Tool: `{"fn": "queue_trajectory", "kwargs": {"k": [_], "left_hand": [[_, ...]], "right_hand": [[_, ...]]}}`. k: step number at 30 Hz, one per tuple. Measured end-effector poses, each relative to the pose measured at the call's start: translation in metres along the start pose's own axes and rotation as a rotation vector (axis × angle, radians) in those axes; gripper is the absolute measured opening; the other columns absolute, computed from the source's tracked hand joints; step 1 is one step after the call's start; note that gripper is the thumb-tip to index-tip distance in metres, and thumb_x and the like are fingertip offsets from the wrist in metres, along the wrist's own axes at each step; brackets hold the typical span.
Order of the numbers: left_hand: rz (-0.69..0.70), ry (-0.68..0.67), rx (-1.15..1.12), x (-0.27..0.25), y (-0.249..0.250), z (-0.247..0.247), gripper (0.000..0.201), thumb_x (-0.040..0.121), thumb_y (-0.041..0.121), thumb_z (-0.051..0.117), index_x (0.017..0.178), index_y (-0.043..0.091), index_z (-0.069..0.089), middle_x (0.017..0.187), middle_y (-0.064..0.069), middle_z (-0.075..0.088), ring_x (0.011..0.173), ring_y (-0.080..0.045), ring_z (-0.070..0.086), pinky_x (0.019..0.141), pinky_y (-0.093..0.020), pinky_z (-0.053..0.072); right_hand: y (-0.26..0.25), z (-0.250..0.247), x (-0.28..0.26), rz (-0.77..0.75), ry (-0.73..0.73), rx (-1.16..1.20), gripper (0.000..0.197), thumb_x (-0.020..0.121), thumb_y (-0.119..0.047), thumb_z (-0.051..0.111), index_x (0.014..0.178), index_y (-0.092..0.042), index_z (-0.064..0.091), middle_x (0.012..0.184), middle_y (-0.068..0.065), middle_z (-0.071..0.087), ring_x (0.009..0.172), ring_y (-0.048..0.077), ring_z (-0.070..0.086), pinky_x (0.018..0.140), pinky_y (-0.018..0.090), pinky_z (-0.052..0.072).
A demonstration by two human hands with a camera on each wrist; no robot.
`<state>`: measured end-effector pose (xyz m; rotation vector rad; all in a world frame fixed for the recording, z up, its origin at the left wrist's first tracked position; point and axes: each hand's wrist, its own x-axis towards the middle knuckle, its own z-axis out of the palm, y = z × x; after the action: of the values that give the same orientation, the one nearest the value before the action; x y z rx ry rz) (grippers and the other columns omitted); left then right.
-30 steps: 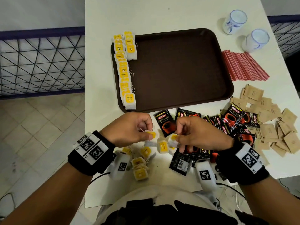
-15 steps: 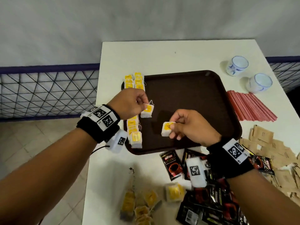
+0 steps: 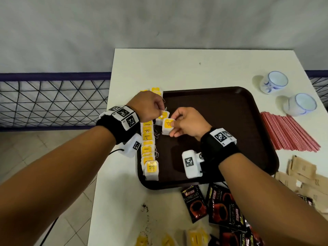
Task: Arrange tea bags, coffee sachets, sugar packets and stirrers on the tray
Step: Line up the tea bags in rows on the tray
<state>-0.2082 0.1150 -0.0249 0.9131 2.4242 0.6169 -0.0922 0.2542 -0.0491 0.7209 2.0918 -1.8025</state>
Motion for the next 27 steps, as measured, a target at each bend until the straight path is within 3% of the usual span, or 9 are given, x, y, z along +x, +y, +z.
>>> {"fn": "queue_trajectory", "kwargs": {"k": [2,5,10,17,24,27], "left_hand": [[-0.02,0.038,-0.003,0.003,-0.003,-0.003,0.011,0.08,0.017,0.065,0.082,0.025,0.073,0.076,0.014,0.065,0.08,-0.01,0.059,0.072,-0.023,0.045],[-0.028,0.079,0.002,0.005,-0.007,-0.008,0.016,0.08,0.016,0.062,0.085,0.022,0.076,0.091,0.008,0.071,0.088,-0.011,0.061,0.075,-0.022,0.044],[-0.009,0.116,0.038,0.008,-0.015,-0.01,0.015,0.083,0.016,0.065,0.09,0.02,0.078,0.098,0.004,0.073,0.093,-0.011,0.062,0.077,-0.02,0.041],[0.049,0.143,0.037,0.012,-0.017,-0.008,0.013,0.085,0.017,0.068,0.094,0.019,0.078,0.093,0.003,0.073,0.082,-0.005,0.056,0.074,-0.019,0.039],[-0.012,0.154,0.054,0.012,-0.018,-0.005,0.011,0.083,0.027,0.073,0.091,0.019,0.075,0.082,0.008,0.063,0.088,-0.015,0.062,0.078,-0.026,0.047],[-0.023,0.195,0.046,-0.001,-0.017,-0.007,0.014,0.085,0.032,0.07,0.091,0.02,0.073,0.079,0.008,0.061,0.084,-0.014,0.06,0.074,-0.025,0.044]], "right_hand": [[-0.003,0.003,0.005,-0.005,0.001,-0.004,0.012,0.093,0.008,0.057,0.093,-0.003,0.054,0.069,0.02,0.064,0.048,0.016,0.068,0.043,0.022,0.052],[-0.006,0.007,0.012,-0.018,0.006,-0.006,0.011,0.093,0.008,0.058,0.093,-0.002,0.054,0.067,0.017,0.063,0.046,0.015,0.067,0.042,0.022,0.051],[-0.01,0.014,0.022,-0.038,0.038,-0.002,0.012,0.092,0.008,0.06,0.091,-0.003,0.054,0.067,0.017,0.062,0.046,0.016,0.066,0.042,0.023,0.051],[-0.011,0.019,0.033,-0.034,0.104,-0.063,0.015,0.089,0.005,0.063,0.084,-0.007,0.056,0.065,0.017,0.064,0.05,0.023,0.067,0.043,0.025,0.05],[-0.011,0.024,0.038,-0.023,0.167,-0.133,0.012,0.085,0.003,0.063,0.084,-0.007,0.057,0.059,0.014,0.067,0.05,0.025,0.068,0.042,0.025,0.046],[-0.016,0.025,0.029,-0.03,0.211,-0.189,0.011,0.082,-0.005,0.066,0.083,-0.011,0.058,0.057,0.012,0.068,0.052,0.027,0.067,0.041,0.026,0.042]]}}
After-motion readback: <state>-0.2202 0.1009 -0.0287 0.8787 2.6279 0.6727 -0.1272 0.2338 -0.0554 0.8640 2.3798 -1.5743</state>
